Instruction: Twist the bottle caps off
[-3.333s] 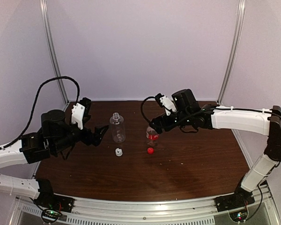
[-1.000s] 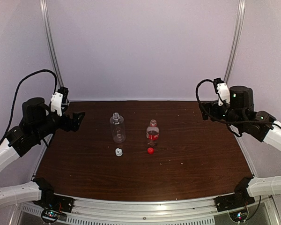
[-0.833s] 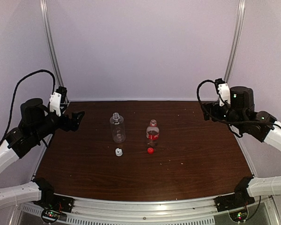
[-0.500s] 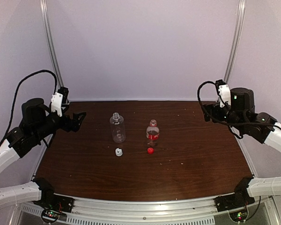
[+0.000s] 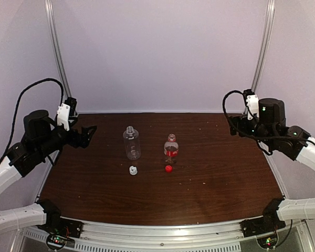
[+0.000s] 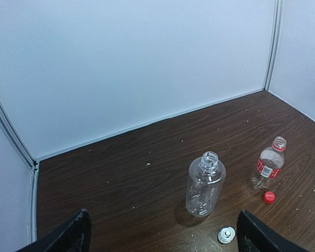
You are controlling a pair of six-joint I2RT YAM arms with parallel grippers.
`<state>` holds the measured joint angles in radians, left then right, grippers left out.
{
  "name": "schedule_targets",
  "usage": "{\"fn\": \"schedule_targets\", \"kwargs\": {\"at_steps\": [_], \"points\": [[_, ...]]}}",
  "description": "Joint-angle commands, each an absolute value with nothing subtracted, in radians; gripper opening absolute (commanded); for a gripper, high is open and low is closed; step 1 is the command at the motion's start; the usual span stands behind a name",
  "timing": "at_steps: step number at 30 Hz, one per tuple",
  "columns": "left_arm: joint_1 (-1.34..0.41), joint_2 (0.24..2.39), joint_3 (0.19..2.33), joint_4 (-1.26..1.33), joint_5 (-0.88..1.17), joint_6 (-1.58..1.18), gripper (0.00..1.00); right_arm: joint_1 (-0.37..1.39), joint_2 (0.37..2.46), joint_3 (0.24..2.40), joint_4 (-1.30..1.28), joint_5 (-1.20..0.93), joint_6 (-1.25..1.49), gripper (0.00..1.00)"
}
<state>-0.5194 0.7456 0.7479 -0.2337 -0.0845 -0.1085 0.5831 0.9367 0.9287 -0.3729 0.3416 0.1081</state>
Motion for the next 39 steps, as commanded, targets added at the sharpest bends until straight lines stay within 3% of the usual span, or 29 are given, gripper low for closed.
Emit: {"fn": "schedule_targets", "kwargs": {"at_steps": [1, 39], "points": [[-0.514, 0.733, 0.746, -0.190, -0.072, -0.091, 0.98, 0.564, 0.919, 0.917, -0.385, 0.387, 0.130, 1.00], [-0.514, 0.735, 0.753, -0.205, -0.076, -0.083, 0.98, 0.456, 0.930, 0.895, -0.347, 0.233, 0.170, 1.00]]}}
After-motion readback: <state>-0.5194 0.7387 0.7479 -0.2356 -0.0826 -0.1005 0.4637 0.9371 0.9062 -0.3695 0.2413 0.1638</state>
